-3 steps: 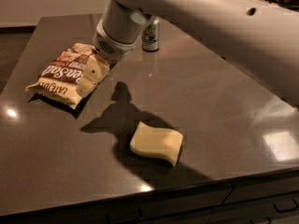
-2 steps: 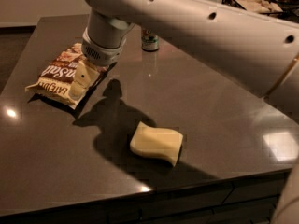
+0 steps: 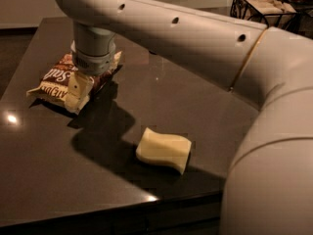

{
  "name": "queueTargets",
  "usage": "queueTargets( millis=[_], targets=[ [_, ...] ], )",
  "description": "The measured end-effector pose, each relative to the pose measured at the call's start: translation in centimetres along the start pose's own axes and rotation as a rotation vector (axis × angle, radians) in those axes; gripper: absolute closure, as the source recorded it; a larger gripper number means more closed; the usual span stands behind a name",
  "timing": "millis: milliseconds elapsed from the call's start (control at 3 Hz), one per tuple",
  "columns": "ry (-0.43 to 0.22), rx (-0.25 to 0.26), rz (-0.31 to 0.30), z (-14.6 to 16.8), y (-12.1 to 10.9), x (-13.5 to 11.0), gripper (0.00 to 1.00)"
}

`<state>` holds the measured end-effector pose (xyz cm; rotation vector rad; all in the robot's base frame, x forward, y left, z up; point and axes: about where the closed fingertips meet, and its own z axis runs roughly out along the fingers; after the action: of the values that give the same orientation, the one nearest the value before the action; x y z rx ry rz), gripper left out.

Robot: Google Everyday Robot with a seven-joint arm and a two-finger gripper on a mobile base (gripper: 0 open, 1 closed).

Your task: Move brown chip bag near 7up can

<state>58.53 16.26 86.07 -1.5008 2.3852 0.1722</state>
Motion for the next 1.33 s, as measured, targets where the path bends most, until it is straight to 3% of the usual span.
queueTargets(
  millis=[1000,1333],
  targets=[
    [0.073,-0.048,-0.011,1.1,2.1,-1.0,0.0],
    [0.087,-0.057,-0.005,2.0,1.8,-1.2,0.17]
  ],
)
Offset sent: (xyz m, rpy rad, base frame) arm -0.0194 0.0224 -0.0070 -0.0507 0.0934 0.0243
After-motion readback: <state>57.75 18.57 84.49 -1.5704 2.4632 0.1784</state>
